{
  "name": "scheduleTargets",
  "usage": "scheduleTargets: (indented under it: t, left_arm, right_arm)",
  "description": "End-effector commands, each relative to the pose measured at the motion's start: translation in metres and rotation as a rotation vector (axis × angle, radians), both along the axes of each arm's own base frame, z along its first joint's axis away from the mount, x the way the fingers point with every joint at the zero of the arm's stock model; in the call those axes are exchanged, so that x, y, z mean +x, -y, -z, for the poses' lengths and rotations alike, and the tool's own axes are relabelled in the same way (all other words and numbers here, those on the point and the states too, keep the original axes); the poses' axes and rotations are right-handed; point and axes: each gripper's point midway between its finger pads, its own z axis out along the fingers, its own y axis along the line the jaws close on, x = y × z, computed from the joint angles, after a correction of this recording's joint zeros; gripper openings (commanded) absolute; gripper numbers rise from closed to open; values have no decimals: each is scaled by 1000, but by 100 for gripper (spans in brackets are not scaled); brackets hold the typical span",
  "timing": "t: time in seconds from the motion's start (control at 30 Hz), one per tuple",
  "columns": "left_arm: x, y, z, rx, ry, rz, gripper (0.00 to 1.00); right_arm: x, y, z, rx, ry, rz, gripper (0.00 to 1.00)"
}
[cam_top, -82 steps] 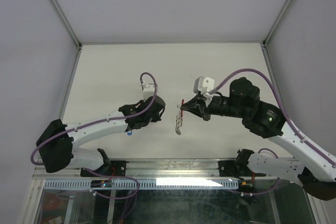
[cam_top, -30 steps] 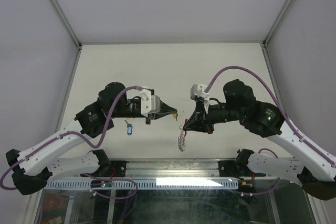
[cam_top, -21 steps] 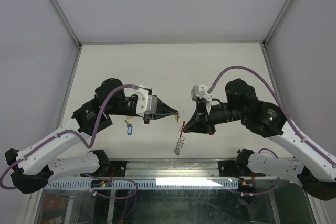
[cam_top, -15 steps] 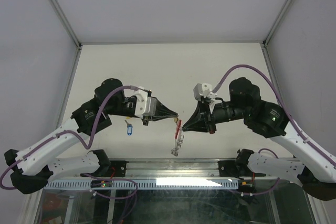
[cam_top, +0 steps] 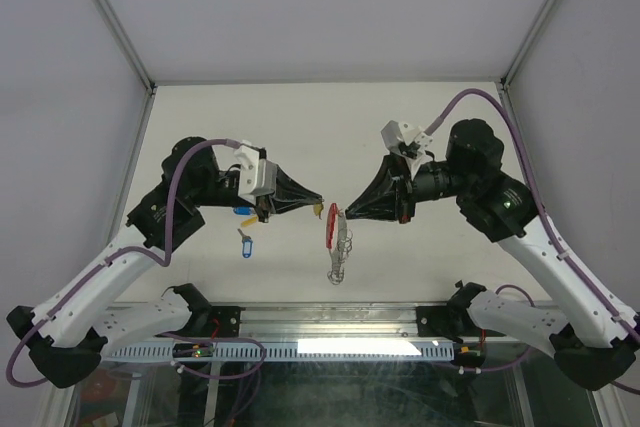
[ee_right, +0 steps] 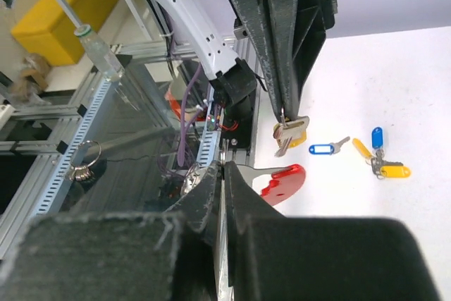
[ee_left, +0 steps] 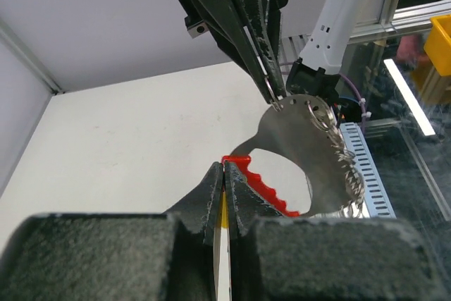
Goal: Put the keys on the keyring
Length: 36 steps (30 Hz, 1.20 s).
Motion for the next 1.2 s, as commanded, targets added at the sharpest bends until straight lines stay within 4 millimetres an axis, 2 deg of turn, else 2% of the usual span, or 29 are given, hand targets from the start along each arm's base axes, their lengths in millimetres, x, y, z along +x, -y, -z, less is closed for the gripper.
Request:
scheduleTargets:
  t: [0.0, 0.5, 0.8, 1.17]
  left_arm:
    - [-12, -7, -23, -77, 57, 60, 0]
    - [-17, 0, -49, -137, 121, 137, 0]
    - [-20, 2, -56, -157, 139, 149, 0]
    - [-30, 0, -58, -161, 140, 182, 0]
  right_arm:
    - [-13, 7, -32, 129, 56, -147, 0]
    - [-3, -5, -31, 136, -6, -143, 0]
    - [-4, -17, -24, 111, -47, -146, 0]
    - [-1, -18, -24, 113, -50, -109, 0]
